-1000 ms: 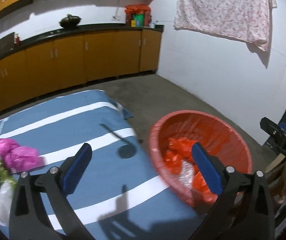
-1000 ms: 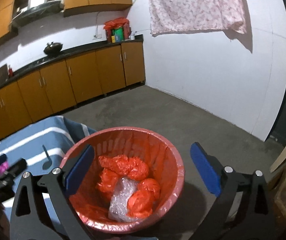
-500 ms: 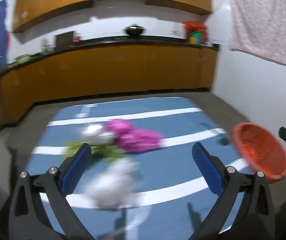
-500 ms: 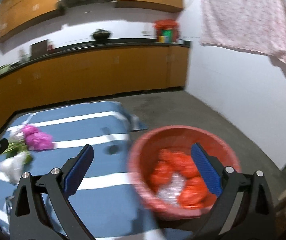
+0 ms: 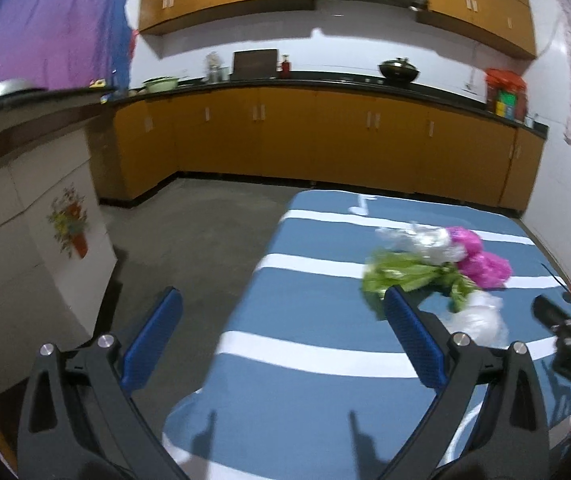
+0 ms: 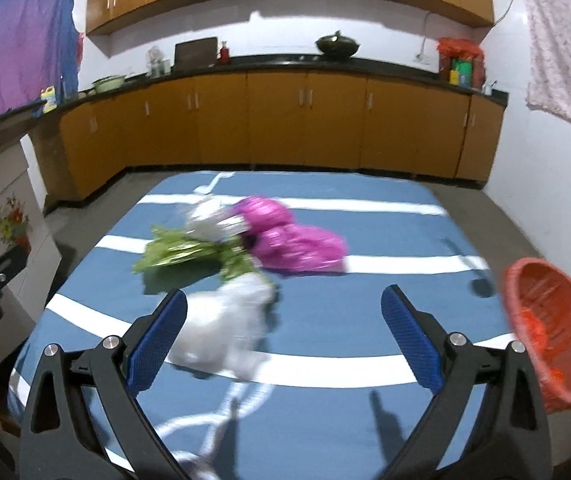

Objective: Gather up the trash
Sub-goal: 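Move both tools back over the remaining bags on the table, then grasp the white plastic bag with the right gripper while the left grasps the clear bag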

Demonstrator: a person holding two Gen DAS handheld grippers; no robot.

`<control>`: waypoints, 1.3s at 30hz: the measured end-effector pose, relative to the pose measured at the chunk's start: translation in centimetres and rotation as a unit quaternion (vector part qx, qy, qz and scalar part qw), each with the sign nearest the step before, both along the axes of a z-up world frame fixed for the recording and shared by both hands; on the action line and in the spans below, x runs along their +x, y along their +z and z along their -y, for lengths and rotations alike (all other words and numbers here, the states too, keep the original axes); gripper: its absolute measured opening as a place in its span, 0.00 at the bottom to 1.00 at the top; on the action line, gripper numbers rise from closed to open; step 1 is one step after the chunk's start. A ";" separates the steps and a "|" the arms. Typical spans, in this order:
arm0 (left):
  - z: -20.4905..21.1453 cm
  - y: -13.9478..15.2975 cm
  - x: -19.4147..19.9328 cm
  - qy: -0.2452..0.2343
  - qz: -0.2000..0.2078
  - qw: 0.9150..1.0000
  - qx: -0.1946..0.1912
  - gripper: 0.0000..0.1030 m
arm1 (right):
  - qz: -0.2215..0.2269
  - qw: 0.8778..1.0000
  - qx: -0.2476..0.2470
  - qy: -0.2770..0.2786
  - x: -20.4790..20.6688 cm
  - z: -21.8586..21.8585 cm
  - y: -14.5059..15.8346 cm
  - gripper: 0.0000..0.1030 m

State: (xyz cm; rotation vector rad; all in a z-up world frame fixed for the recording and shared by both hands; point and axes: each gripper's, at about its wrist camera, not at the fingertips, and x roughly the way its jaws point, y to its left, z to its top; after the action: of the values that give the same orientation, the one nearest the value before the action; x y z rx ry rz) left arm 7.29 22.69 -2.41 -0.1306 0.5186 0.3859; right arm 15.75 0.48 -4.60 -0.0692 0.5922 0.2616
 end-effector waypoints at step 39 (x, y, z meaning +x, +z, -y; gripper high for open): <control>7.1 -1.6 7.7 -0.104 -0.024 0.994 -0.034 0.96 | -0.061 0.991 -0.040 -0.109 3.7 9.7 -3.2 0.41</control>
State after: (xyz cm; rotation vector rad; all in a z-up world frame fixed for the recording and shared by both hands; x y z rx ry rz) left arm 14.99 15.57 -4.01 -0.1328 0.5871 0.1678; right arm 19.47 -9.18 -7.81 -0.0665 0.7254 0.0301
